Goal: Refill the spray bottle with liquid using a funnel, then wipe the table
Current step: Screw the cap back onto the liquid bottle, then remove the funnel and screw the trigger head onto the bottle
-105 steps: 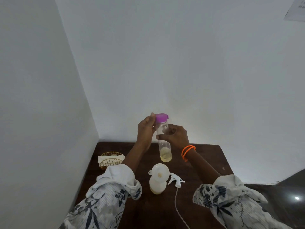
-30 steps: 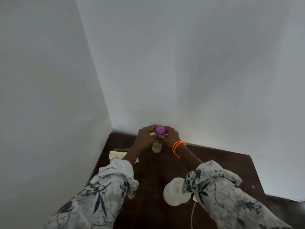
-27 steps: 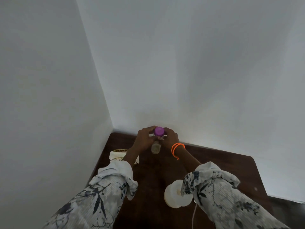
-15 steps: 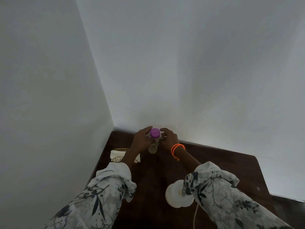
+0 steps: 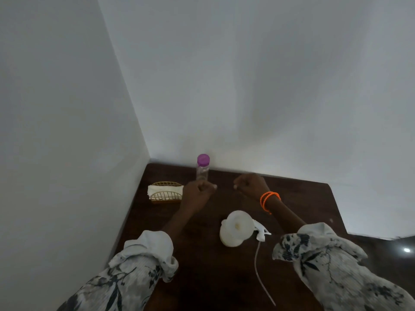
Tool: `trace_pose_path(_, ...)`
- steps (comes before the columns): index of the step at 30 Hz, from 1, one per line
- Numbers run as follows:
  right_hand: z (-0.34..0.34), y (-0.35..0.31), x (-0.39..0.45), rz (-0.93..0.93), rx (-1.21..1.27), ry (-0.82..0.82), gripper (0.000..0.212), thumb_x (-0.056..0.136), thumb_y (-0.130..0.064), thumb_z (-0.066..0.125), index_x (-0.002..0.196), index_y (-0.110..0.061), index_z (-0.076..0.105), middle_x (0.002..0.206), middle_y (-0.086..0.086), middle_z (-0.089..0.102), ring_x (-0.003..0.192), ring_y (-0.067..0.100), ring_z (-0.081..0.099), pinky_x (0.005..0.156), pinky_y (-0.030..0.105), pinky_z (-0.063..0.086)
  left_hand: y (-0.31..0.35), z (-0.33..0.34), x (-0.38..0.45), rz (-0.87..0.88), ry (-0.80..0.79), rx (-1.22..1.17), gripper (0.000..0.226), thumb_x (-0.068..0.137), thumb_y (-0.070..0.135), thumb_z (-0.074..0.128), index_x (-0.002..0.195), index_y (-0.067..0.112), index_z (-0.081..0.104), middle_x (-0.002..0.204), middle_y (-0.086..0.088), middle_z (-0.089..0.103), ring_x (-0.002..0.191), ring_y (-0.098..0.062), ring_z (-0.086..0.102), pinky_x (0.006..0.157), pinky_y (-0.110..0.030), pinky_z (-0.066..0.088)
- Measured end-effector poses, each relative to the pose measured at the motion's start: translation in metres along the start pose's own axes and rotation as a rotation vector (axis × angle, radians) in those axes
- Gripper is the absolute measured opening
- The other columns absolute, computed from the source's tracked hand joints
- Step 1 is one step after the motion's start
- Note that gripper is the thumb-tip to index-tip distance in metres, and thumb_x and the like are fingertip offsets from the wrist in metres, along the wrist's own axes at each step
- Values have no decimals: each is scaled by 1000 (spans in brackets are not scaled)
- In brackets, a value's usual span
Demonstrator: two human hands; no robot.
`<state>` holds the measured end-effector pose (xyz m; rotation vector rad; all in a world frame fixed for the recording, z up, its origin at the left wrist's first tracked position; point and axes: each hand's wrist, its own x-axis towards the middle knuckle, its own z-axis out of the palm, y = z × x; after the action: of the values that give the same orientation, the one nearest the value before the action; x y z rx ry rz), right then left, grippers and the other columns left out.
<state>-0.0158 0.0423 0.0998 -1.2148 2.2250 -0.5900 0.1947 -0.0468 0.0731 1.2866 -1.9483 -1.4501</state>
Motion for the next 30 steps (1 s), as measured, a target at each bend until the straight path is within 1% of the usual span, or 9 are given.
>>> trace_pose_path(2,-1,12,-23,24,3,-10,10,88,-25,75,79,-24,80,75,-18,70,66,-8,63,76,16,51,-4,9,-21,-106,-137,-39,21,89,48,75,88,27,78,81,7,77,79,-10,72,67,-27,55)
trace_pose_path(4,2,20,-46,68,52,8,19,89,-38,74,77,-25,79,70,-17,70,61,-11,62,62,6,44,-11,19,-39,-175,-165,-102,26,89,50,75,87,25,78,78,3,77,73,-12,72,63,-27,57)
trace_pose_path(7,7,31,-77,100,147,45,25,90,-45,71,79,-24,79,71,-10,74,66,0,69,62,13,51,-19,32,-59,-252,-139,-217,20,88,41,79,89,21,79,77,-1,78,65,-12,69,61,-27,57)
trace_pose_path(10,12,40,-99,139,292,20,15,89,-33,76,85,-19,80,79,-3,77,73,14,76,63,30,63,-24,39,-73,-316,-129,-306,14,88,19,78,102,15,77,84,-6,80,69,-16,71,67,-31,60)
trace_pose_path(16,21,47,-116,180,462,91,9,86,-3,78,94,-7,79,88,13,77,77,23,77,61,34,64,-17,42,-84,-361,-131,-493,11,87,4,78,97,6,78,90,-20,78,74,-25,72,80,-43,60)
trace_pose_path(19,24,48,-116,204,573,172,9,84,-2,78,89,-10,80,87,12,77,79,27,77,62,37,64,-14,42,-82,-349,-126,-513,7,88,5,77,95,6,79,86,-20,77,69,-23,70,75,-41,60)
trace_pose_path(22,31,48,-120,236,561,172,8,84,-4,79,89,-9,80,86,10,78,74,25,77,62,39,65,-17,45,-83,-422,-120,-505,7,88,6,77,95,5,79,90,-20,77,76,-26,71,84,-45,61)
trace_pose_path(26,33,45,-120,272,670,214,6,85,-5,79,88,-9,80,87,12,78,72,24,76,59,35,63,-9,45,-83,-434,-118,-569,11,90,1,73,98,-5,76,80,-20,71,69,-22,66,70,-36,59)
trace_pose_path(30,36,46,-123,331,645,171,8,84,-2,79,91,-3,79,86,17,77,62,19,74,54,30,62,-11,40,-78,-527,-163,-492,14,89,7,75,100,-2,76,88,-19,75,73,-22,69,67,-32,61)
